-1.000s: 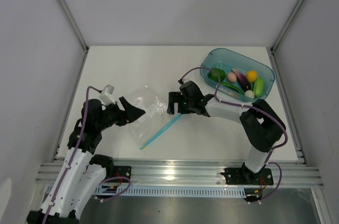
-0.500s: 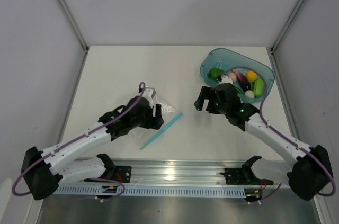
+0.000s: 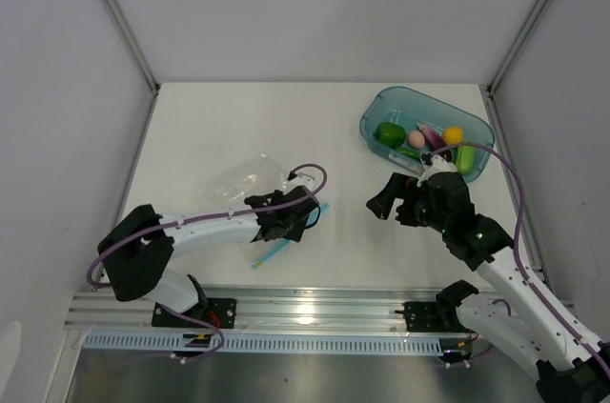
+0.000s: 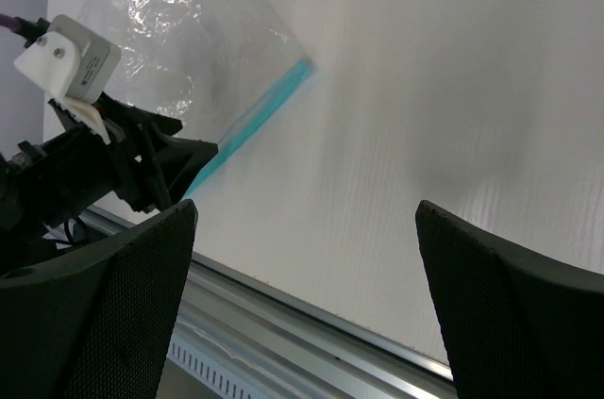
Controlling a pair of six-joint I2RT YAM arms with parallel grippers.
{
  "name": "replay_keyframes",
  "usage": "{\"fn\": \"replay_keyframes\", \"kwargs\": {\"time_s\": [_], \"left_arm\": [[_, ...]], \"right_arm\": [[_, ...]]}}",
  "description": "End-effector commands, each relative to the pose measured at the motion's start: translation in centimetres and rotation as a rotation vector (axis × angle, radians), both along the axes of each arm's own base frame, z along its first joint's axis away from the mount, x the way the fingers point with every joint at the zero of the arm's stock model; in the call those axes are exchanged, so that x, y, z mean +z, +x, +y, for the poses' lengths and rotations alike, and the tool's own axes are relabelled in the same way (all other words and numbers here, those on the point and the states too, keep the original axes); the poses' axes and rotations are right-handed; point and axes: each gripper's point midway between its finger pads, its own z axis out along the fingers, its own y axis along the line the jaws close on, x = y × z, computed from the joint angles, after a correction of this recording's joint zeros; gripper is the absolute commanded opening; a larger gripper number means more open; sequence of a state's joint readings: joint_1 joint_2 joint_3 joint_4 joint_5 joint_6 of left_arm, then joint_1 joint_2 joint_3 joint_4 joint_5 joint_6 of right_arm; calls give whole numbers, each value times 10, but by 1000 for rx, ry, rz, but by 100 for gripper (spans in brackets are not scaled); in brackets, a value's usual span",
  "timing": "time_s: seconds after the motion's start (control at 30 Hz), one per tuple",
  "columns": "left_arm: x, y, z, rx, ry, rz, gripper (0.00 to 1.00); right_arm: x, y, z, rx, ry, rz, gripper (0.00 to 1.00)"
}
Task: Place the food in the zip-top bag and seal the zipper
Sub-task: Pick up the zipper food storage bag at the center of the board.
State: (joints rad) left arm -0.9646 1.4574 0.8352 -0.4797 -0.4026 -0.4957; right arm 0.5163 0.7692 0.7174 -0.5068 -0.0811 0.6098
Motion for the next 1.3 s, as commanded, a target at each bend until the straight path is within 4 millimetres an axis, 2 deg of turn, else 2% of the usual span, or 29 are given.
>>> {"fn": "replay_keyframes", "kwargs": {"time_s": [0.0, 0.3, 0.47, 0.57, 0.67, 0.7, 0.77, 0.9, 1.0, 1.03, 1.1, 1.13, 1.17, 1.2, 1.23, 1.27], "left_arm": [[12, 17, -18, -5, -14, -56, 58], [-11, 15, -20, -9, 24, -23, 55], [-16, 19, -18, -3, 59, -29, 45], [-20, 21, -19, -6, 78, -23, 38], [-21, 21, -21, -7, 79, -17, 22], [-20, 20, -21, -6, 72, -15, 12], [-13, 20, -22, -1, 55, -20, 1], [11, 15, -21, 7, 11, -17, 1], [40, 9, -20, 26, -39, -17, 1], [57, 8, -20, 34, -81, -35, 1], [71, 2, -15, 58, -116, -31, 1], [77, -3, -18, 48, -154, -16, 0], [92, -6, -19, 46, -212, -29, 1], [97, -10, -20, 53, -243, -18, 1], [100, -17, -23, 40, -276, 5, 1], [110, -21, -24, 49, -323, 7, 1]], "right_arm": [[-3, -11, -4, 7, 7, 17, 99], [-8, -12, -1, 20, 14, 24, 99], [-14, -12, 1, 26, 23, 35, 100], [-18, -12, 1, 21, 25, 47, 99], [-26, -12, 3, 25, 19, 72, 99], [-29, -12, 4, 29, 15, 80, 99], [-40, -13, 6, 39, -2, 116, 99], [-48, -15, 20, 84, -4, 146, 99], [-45, -16, 39, 136, 7, 127, 99], [-44, -16, 45, 150, 10, 126, 99], [-42, -13, 57, 176, 11, 126, 99], [-42, -16, 64, 200, 8, 129, 99], [-41, -15, 69, 211, 4, 130, 99], [-47, -13, 73, 216, -12, 152, 99], [-39, -12, 81, 235, -10, 140, 98], [-41, -11, 86, 245, -19, 149, 98]]}}
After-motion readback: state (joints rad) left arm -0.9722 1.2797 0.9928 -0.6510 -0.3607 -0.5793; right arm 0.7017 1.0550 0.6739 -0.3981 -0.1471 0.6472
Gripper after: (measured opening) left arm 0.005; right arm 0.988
